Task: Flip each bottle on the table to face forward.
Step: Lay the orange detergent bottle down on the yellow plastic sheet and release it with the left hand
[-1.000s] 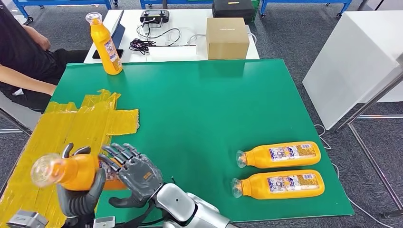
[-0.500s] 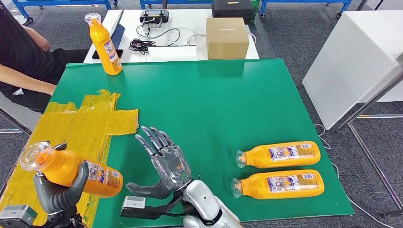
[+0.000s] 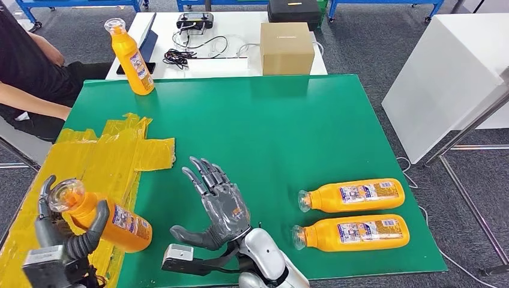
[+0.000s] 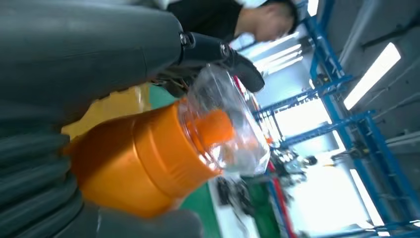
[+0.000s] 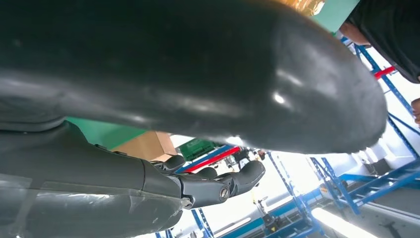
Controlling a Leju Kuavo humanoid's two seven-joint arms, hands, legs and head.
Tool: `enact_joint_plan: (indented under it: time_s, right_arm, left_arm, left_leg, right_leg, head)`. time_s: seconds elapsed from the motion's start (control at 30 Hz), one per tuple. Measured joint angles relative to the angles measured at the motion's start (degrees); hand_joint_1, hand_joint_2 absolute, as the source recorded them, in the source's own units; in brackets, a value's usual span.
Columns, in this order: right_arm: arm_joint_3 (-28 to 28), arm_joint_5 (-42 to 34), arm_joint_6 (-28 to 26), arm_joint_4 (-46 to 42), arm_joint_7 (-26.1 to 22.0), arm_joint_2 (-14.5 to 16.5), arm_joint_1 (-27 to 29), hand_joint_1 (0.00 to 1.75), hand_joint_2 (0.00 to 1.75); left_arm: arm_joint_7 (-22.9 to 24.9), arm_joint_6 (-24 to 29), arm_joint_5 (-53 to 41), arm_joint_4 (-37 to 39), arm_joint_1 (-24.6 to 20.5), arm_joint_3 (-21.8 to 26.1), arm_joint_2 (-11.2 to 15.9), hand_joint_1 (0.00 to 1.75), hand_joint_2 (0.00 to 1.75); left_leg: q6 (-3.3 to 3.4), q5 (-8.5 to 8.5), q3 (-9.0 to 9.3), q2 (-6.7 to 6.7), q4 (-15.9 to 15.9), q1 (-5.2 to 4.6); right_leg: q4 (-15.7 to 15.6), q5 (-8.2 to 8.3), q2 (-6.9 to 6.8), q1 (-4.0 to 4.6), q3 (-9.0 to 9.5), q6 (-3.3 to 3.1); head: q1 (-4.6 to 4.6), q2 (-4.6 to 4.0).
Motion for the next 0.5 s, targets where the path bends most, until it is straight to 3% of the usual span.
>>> enact_joint_plan:
  time_s: [0.17, 0.27, 0.4, 0.5]
  right_arm:
    - [-0.5, -1.2, 0.5, -1.4, -0.1, -0.4, 0.6, 0.00, 0.00]
    - [-0.6, -2.0, 1.0, -2.2, -0.4, -0.6, 0.9, 0.00, 0.00]
    - [-0.6, -3.1, 1.0, -3.1, -0.9, -1.0, 0.9, 0.00, 0.00]
    - [-0.6, -3.5, 1.0, -3.6, -0.9, -1.3, 0.9, 0.00, 0.00]
  left_arm:
    - [2.4, 13.7, -18.0, 2.2, -1.4, -2.8, 2.0, 1.75, 1.75]
    - [6.6, 20.9, -31.8, 5.1, -2.3, -5.7, 3.6, 1.75, 1.75]
    - [13.5, 24.8, -46.9, 12.2, -4.4, -10.7, 5.3, 1.75, 1.75]
    - [15.0, 25.1, -51.3, 17.3, -4.9, -12.5, 5.6, 1.75, 1.75]
  left_leg:
    - [0.00, 0.00, 0.04, 0.01, 0.0, 0.00]
    - [0.00, 0.00, 0.06, -0.01, 0.0, 0.00]
    - [-0.01, -0.02, 0.24, 0.07, 0.0, -0.04]
    - [-0.03, -0.05, 0.33, 0.29, 0.0, -0.05]
  right_leg:
    - [0.0, 0.01, 0.00, 0.00, 0.04, 0.00]
    - [0.0, 0.00, 0.00, 0.00, 0.07, 0.00]
    - [0.0, 0.01, 0.07, 0.00, 0.27, 0.00]
    - [0.0, 0.03, 0.32, 0.01, 0.27, 0.00]
  head:
    - [-0.01, 0.00]
    - [-0.02, 0.00]
    - [0.01, 0.00]
    - [-0.01, 0.00]
